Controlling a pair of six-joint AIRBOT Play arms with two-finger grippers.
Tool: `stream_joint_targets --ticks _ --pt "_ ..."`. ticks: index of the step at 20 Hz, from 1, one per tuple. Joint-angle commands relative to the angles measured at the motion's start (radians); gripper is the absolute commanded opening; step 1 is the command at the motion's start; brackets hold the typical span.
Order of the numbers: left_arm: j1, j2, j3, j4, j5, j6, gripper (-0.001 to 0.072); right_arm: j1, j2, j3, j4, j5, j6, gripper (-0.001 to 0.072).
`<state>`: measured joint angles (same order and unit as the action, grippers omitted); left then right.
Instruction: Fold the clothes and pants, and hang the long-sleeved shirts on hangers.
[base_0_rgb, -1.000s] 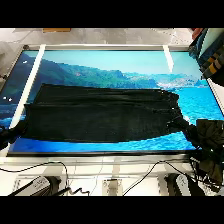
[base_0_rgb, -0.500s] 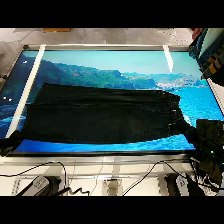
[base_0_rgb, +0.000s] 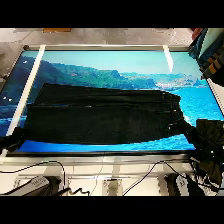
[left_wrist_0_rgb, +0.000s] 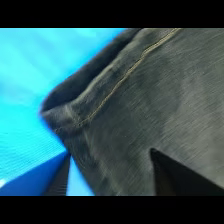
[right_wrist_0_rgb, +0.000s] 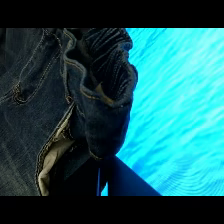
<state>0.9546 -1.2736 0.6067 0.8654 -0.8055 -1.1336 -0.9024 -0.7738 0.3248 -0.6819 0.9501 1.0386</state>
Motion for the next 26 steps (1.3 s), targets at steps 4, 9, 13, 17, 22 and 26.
stream_joint_targets --ticks 4,9,13,17,22,26 --pt "-0.010 -0.056 0.011 -0.230 0.030 0.253 0.0019 -0.001 0.008 0.006 -0.014 0.051 0.003 0.0031" --pt "0.010 0.084 0.035 -0.146 0.023 0.251 0.0018 -0.001 0.116 0.102 -0.340 0.148 0.227 0.0031" --pt "0.018 0.195 0.038 -0.144 0.055 0.251 0.0017 -0.001 0.236 0.130 -0.364 0.169 0.342 0.0031" --pt "-0.036 0.206 0.047 -0.170 0.164 0.209 0.0014 0.000 0.293 0.151 -0.331 0.106 0.428 0.0030" --pt "-0.276 0.110 0.280 0.012 0.261 0.003 0.0012 0.006 0.283 0.153 -0.265 0.032 0.480 0.0029" --pt "-0.457 -0.087 0.584 0.507 0.158 -0.417 0.0012 0.101 0.253 0.161 -0.313 -0.063 0.500 0.0028"
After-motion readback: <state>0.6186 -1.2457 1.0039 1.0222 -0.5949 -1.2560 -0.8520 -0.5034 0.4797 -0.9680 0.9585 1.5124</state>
